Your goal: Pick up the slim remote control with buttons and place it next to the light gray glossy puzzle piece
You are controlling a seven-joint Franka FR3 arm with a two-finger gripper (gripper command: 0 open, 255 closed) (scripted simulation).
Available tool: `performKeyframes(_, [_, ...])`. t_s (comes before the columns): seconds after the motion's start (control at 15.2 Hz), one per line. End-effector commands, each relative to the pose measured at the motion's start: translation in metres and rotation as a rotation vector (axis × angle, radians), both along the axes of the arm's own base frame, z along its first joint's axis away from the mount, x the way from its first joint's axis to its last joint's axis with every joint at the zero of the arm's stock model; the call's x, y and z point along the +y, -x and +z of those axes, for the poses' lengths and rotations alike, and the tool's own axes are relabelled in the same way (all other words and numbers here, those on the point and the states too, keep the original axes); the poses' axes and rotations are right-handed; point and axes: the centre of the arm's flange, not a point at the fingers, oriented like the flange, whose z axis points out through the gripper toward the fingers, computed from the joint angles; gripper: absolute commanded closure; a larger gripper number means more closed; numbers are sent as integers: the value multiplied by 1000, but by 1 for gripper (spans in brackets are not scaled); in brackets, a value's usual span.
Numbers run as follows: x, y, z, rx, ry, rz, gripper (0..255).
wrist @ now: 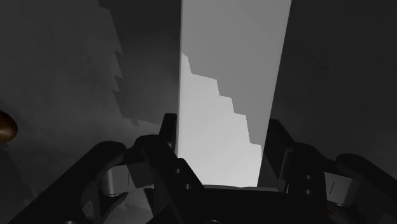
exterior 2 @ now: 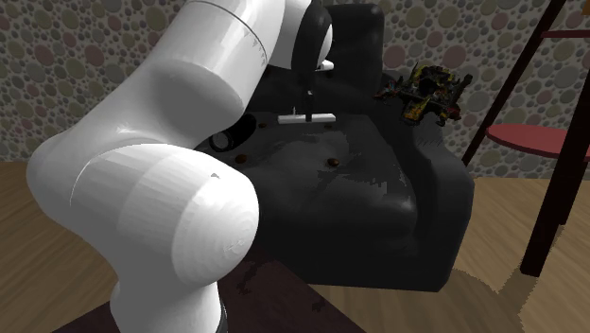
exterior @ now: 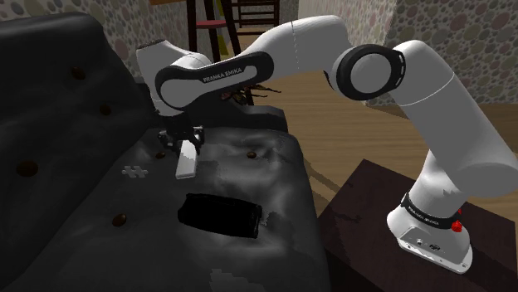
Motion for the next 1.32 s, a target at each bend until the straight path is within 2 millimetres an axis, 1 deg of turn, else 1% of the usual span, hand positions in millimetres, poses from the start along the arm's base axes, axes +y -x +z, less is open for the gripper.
performKeyframes(0.0, [-1, -2, -11, -1, -1, 0, 255])
performKeyframes(0.26, [-1, -2, -30, -1, -1, 0, 255])
performKeyframes(0.73, [-1, -2, -30, -1, -1, 0, 255])
performKeyframes(0.79, [-1, -2, -30, -1, -1, 0, 0])
performKeyframes(1.12, [-1, -2, -30, -1, 0, 0, 0])
performKeyframes(1.25, [-1, -2, -3, -1, -1, 0, 0])
